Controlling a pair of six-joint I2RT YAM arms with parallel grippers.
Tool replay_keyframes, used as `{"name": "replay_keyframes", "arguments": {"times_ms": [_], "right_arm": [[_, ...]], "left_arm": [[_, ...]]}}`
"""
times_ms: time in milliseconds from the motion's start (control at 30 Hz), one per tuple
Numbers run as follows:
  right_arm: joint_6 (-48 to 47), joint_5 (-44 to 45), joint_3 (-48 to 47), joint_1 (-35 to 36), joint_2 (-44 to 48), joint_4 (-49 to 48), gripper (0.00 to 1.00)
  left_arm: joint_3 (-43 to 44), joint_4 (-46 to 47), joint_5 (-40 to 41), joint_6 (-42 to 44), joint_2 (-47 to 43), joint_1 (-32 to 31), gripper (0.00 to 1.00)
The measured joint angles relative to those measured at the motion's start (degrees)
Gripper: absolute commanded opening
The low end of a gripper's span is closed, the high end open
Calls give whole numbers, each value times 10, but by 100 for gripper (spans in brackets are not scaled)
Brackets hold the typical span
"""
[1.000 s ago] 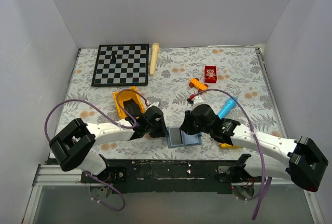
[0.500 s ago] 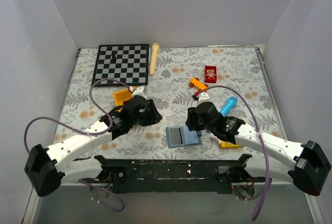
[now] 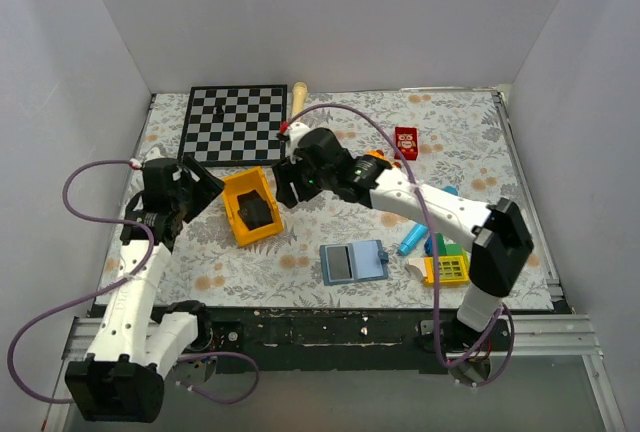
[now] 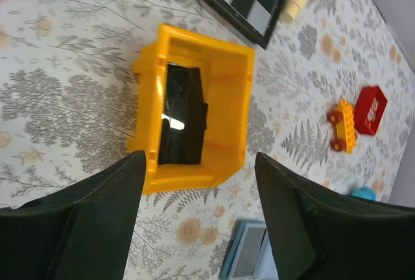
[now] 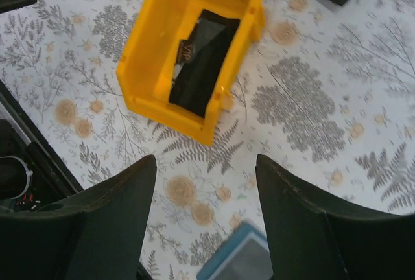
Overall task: Put the credit cards into the card holder
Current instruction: Move the storage box to the center of the board.
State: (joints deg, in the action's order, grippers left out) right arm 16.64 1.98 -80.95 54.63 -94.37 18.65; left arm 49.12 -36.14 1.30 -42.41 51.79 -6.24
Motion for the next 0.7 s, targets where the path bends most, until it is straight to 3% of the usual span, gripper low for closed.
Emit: {"name": "replay_keyframes", "arguments": {"times_ms": [167, 333, 533, 700], "right_arm": [[-30, -51, -143, 25, -133, 26, 72], [-51, -85, -267, 43, -251, 66, 73], [-67, -108, -422, 47, -367, 114, 73], [-80, -95, -425, 47, -386, 131, 73]], "left_arm": [[-11, -25, -54, 2, 4, 154, 96], [-23, -46, -87, 13, 24, 256, 98], [-23, -50, -100, 18, 25, 263, 98], [-23, -50, -105, 20, 25, 263, 98]]}}
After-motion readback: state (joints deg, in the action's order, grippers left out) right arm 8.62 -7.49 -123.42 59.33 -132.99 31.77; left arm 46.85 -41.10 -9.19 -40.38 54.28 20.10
